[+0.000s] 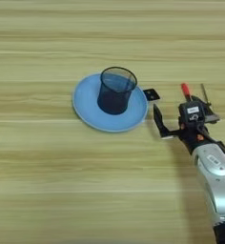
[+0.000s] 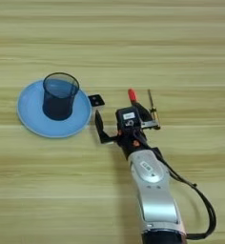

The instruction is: Move the objects on the table

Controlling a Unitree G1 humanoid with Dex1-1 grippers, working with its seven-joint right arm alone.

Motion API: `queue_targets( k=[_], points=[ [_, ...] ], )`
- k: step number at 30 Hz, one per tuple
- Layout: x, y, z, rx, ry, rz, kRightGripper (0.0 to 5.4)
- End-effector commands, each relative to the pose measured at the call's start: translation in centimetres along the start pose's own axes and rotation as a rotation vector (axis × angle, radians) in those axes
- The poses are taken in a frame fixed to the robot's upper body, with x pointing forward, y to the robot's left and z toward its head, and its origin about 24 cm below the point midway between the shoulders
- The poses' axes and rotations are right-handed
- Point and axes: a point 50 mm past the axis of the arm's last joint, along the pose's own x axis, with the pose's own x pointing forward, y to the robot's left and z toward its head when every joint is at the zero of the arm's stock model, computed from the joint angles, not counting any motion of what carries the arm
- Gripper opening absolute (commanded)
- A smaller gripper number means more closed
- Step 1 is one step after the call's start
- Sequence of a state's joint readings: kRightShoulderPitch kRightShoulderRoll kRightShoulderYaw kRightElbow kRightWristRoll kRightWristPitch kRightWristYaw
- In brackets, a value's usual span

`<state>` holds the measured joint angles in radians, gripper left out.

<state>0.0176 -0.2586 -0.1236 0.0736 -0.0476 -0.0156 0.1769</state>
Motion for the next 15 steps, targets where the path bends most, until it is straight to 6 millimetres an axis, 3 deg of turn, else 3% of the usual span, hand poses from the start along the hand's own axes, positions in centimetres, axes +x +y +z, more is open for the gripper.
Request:
queue_targets(
  k=[1,15],
  points=[
    [1.3,-0.9,2.5,-0.068,-0.112,-0.04,5.38],
    [2.8,-1.1,1.9,-0.082,-0.077,-0.059,5.38]
  ],
)
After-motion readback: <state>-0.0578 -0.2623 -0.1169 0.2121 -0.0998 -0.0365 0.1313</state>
